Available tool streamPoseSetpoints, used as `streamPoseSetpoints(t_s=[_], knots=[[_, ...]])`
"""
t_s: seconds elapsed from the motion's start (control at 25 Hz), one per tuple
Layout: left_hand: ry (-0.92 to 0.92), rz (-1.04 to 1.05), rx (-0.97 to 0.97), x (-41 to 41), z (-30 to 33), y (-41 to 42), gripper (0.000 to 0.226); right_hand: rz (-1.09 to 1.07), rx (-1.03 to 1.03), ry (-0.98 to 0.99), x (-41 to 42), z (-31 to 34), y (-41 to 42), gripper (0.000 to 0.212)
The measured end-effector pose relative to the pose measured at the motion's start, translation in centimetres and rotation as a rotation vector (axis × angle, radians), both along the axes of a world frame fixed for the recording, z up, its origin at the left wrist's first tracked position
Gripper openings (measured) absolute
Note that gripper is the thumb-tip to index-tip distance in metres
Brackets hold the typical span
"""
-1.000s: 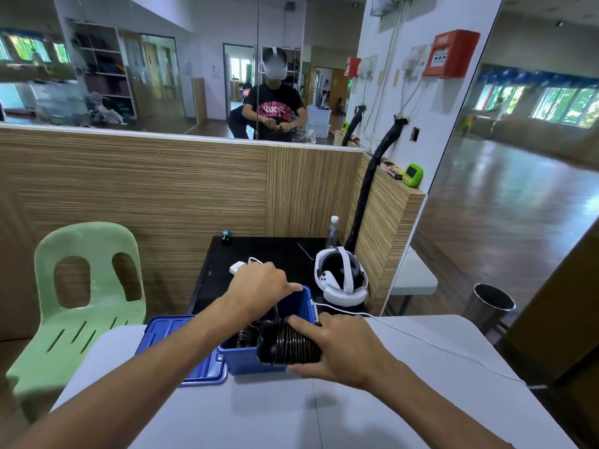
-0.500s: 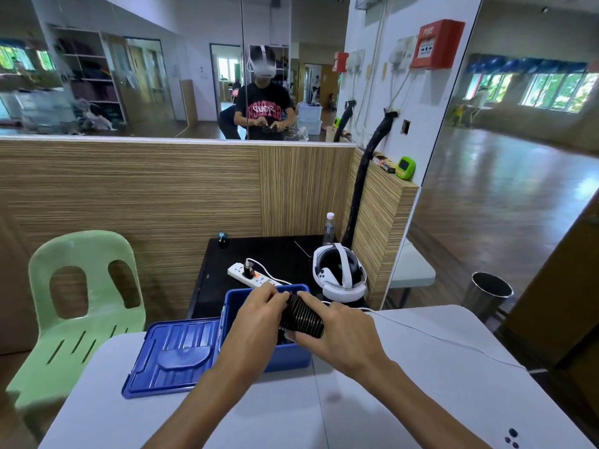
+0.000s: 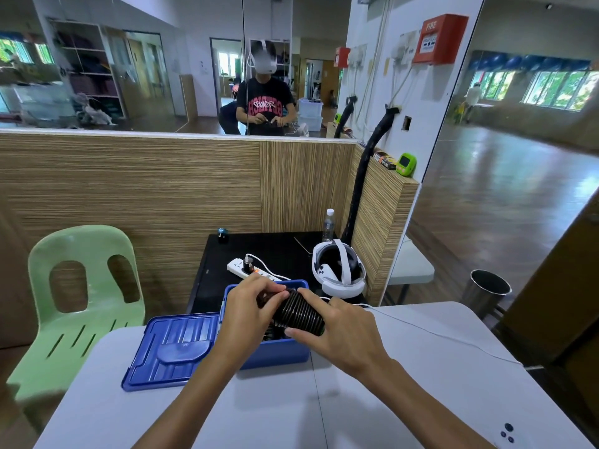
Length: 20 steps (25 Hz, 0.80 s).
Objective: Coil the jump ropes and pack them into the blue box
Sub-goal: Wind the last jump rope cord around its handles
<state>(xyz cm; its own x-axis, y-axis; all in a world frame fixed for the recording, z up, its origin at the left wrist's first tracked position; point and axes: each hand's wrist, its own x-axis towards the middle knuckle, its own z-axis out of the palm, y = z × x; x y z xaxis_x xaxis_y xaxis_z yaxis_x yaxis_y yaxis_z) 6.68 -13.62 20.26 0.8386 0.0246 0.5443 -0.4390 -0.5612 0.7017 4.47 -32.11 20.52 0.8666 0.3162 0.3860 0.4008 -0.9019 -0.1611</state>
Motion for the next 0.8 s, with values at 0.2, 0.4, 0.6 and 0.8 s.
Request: streamPoseSetpoints(t_s=[0.2,0.4,0.6,0.8], knots=[[0.054,-0.004,-0.042,0.6,0.3,-0.4,0.005,-0.021,-0.039,-0.152,0.3,-0.5,0.5,0.071],[-0.148,-0.104,0.154,-0.3,-1.2,0.0,0.025,-0.062,-0.055,-0.193,0.6,-0.6,-0.1,0.071],[-0.232,-0.042,0.019,-1.2,-1.1,0.2,0.024,-0.041,-0.047,-0.208,0.6,-0.7,0.0,0.071],[-0.224,-0.048,-0.041,-1.1,-1.5,0.2,0.013,-0.059,-0.078,-0.22,0.9,-0.6,-0.3,0.072]])
